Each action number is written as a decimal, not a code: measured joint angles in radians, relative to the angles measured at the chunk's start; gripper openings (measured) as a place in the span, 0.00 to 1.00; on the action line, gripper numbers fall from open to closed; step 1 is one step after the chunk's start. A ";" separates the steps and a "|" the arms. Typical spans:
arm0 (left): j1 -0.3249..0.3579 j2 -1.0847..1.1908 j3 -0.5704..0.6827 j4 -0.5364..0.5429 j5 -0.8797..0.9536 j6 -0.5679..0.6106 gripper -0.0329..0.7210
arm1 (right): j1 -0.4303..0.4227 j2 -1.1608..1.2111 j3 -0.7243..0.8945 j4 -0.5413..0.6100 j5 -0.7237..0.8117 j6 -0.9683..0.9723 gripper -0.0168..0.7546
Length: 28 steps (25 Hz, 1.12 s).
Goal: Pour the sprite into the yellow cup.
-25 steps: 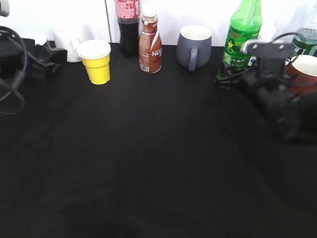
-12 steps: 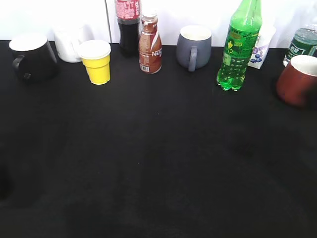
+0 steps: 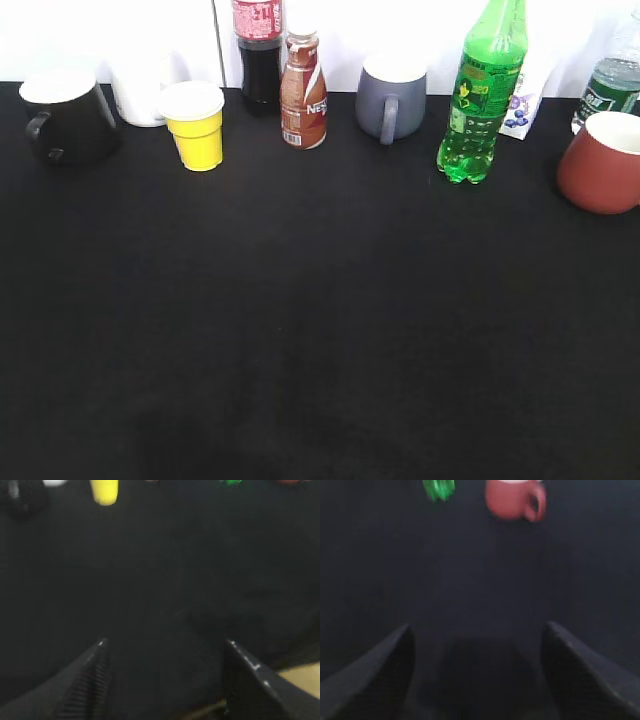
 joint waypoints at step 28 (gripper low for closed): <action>0.457 -0.111 0.166 0.058 -0.152 0.023 0.52 | -0.397 -0.071 0.130 0.108 -0.169 -0.084 0.79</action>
